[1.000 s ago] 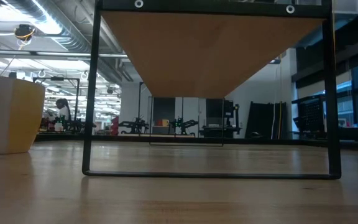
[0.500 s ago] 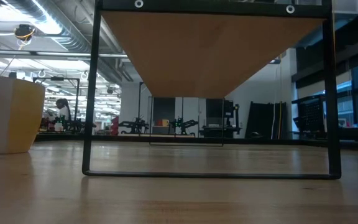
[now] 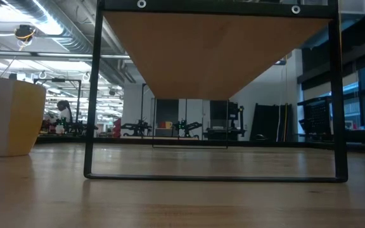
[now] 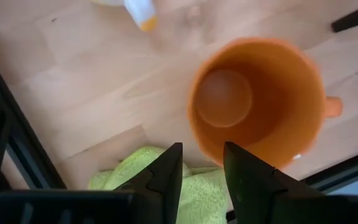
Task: Stack small to large cups/mugs on shelf
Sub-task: Put the brown mug on the shelf
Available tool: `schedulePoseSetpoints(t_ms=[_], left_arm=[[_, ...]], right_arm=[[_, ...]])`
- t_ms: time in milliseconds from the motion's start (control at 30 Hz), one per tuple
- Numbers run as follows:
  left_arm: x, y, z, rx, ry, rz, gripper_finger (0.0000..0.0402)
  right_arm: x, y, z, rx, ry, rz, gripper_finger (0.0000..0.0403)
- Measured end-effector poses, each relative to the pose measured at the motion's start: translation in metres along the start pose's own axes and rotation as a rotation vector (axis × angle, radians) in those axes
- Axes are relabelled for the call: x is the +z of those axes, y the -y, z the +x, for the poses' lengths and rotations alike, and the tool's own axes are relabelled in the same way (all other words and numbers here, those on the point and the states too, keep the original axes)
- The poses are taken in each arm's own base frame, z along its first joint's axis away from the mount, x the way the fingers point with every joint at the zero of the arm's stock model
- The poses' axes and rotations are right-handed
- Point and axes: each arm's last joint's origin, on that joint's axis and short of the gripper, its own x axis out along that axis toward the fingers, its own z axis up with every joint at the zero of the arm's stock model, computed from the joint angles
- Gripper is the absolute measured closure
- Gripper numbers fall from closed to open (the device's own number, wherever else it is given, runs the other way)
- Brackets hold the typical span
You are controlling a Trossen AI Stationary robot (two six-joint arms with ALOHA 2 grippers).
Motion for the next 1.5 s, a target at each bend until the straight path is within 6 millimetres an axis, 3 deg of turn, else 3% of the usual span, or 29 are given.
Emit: schedulePoseSetpoints(t_ms=[667, 900, 1000, 1200, 1500], left_arm=[[-0.006, -0.01, 0.041, -0.01, 0.023, 0.013, 0.0295], [-0.006, -0.01, 0.041, -0.008, 0.001, 0.153, 0.0364], [-0.005, -0.007, 0.038, -0.021, 0.008, 0.245, 0.0389], [0.002, -0.001, 0.036, -0.06, 0.106, 0.474, 0.0387], [0.015, 0.018, 0.039, -0.106, 0.127, 1.066, 0.0389]], right_arm=[[0.001, 0.0, 0.0, -0.007, 0.019, 0.03, 0.0238], [0.001, 0.0, 0.0, -0.007, 0.018, 0.038, 0.0238], [0.002, 0.001, 0.001, -0.011, 0.02, 0.04, 0.0238], [0.004, 0.003, 0.003, -0.019, 0.025, 0.048, 0.0238], [0.006, 0.01, 0.006, -0.056, 0.016, 0.089, 0.0238]])
